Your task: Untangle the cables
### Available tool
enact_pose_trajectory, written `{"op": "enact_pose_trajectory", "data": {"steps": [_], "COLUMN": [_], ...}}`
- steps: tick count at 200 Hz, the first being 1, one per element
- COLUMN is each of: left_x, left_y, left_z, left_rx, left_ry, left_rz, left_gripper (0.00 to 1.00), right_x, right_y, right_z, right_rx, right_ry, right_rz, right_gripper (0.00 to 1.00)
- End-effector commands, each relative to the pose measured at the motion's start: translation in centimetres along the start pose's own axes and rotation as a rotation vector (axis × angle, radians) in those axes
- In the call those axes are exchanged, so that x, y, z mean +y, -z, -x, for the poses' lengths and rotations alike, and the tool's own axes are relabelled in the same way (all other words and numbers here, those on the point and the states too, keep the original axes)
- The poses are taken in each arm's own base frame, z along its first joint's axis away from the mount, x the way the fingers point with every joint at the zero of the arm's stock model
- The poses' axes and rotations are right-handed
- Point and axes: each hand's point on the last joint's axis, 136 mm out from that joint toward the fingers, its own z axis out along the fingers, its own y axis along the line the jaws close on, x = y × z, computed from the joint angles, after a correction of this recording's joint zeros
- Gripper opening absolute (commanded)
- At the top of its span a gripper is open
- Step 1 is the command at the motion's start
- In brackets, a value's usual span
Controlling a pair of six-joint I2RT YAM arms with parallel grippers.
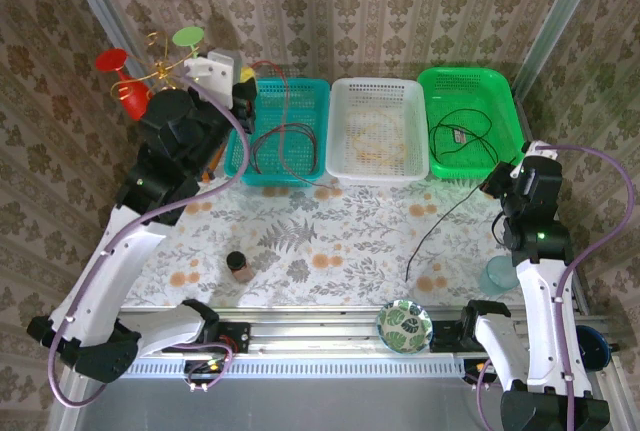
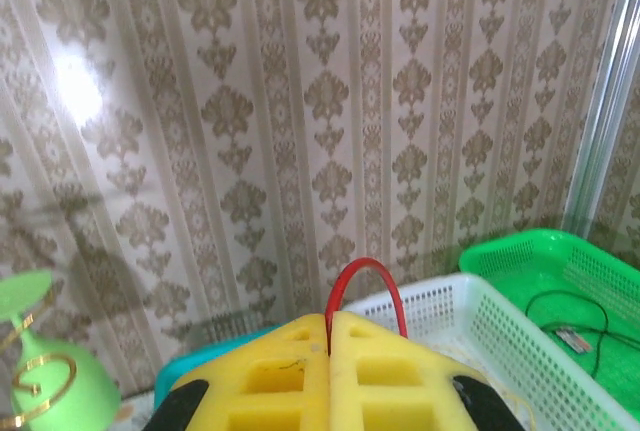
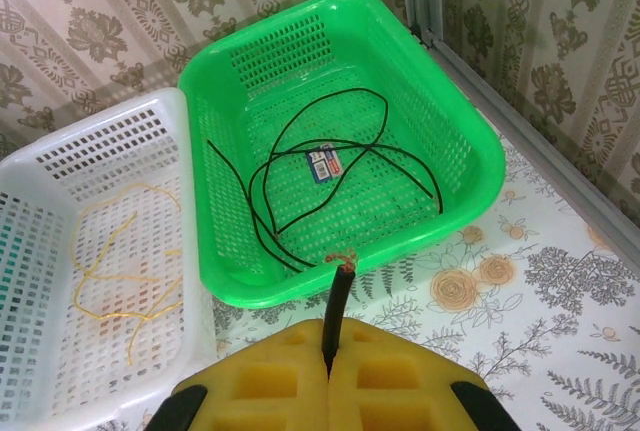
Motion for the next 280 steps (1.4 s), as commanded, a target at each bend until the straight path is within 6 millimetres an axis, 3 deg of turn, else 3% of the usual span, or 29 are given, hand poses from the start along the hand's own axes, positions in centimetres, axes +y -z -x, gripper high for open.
{"op": "enact_pose_trajectory", "data": {"steps": [1,44,115,159,195,201,219,238,251,280], "left_x": [0.4,1.0,4.1,6.2,6.5,7.5,7.4,8.0,8.8,9.2], "left_y": [0.1,-1.4,-3.8,-2.8,-3.1,-3.3,-4.2,-6.1,-7.9,-10.1], "left_z": [5.1,9.7,14.3,16.1,15.3,14.8,12.8,7.5,1.5,-14.5], "left_rx": [-0.145,-0.267,-0.318,-0.345,-0.317,-0.300,-0.241,-0.091,0.056,0.410], "left_ry": [-0.102,-0.209,-0.268,-0.249,-0.245,-0.249,-0.251,-0.280,-0.315,-0.314], "left_rz": [0.024,0.075,0.204,0.238,0.228,0.248,0.231,0.239,0.258,0.237], "left_gripper": [0.00,0.00,0.00,0.00,0.00,0.00,0.00,0.00,0.00,0.00], "right_x": [0.5,0.8,1.0,1.0,1.2,1.3,1.3,1.4,1.4,1.6], "right_y": [0.1,0.1,0.2,0.4,0.3,0.2,0.1,0.1,0.1,0.1], "right_z": [0.1,0.2,-0.1,0.3,0.6,0.6,0.5,0.3,0.1,-0.1], "right_rx": [-0.012,-0.009,0.011,0.005,0.003,0.005,0.009,0.015,0.017,0.025], "right_ry": [-0.026,-0.035,-0.030,-0.010,-0.010,-0.012,-0.018,-0.024,-0.025,-0.028], "right_rz": [0.035,0.048,0.062,0.056,0.062,0.063,0.067,0.074,0.078,0.088], "right_gripper": [0.00,0.00,0.00,0.00,0.00,0.00,0.00,0.00,0.00,0.00]}}
